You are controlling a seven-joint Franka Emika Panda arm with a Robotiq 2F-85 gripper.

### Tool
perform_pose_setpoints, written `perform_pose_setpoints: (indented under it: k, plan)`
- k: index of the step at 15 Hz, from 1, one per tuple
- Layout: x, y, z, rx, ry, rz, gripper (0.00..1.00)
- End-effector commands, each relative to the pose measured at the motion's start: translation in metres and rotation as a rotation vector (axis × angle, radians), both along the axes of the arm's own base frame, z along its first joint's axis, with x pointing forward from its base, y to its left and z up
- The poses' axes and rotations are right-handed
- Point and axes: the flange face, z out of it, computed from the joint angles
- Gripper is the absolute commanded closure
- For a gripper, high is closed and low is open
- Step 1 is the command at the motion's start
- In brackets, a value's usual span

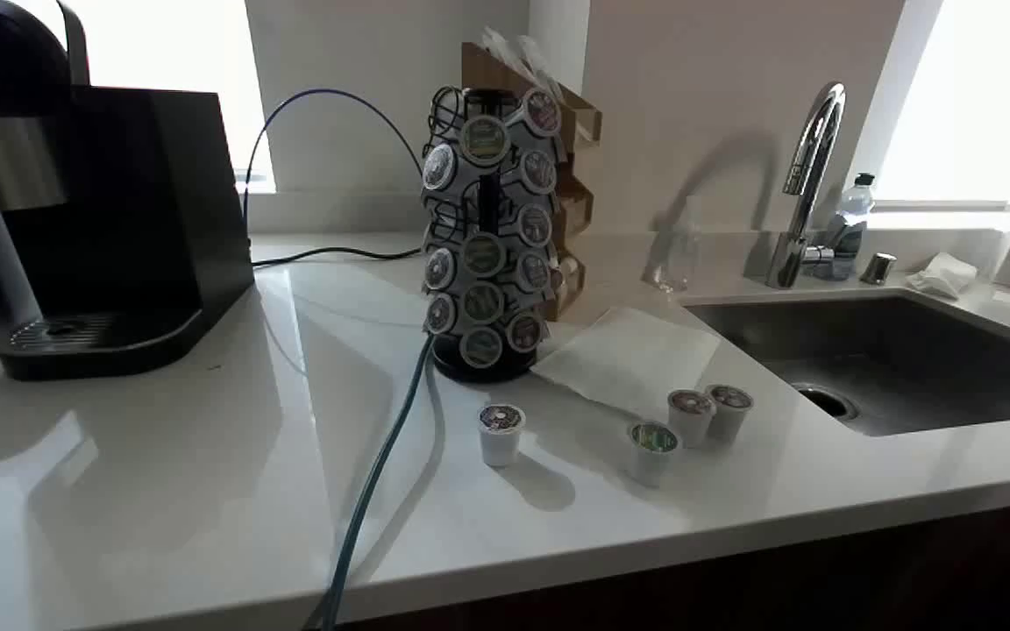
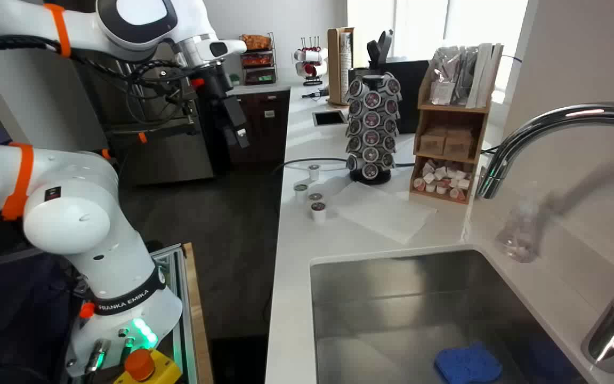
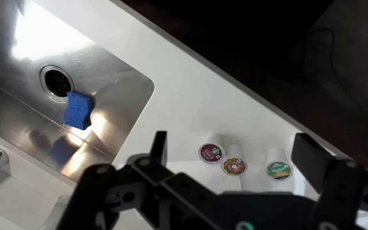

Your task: Turn the stand

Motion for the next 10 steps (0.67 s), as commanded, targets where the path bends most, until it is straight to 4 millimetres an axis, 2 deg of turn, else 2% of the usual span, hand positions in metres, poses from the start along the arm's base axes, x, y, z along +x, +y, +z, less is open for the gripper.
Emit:
perform_pose_setpoints:
  k: [1, 5, 7, 10]
  plan:
    - [0.0, 0.0, 0.001, 0.0, 0.001, 0.0, 0.0]
    - [0.0, 0.0, 0.001, 0.0, 0.001, 0.0, 0.0]
    - [0.016, -0.001, 0.007, -0.017, -0.03, -0.044, 0.0]
    - [0.043, -0.002, 0.036, 0.028, -0.041, -0.075, 0.0]
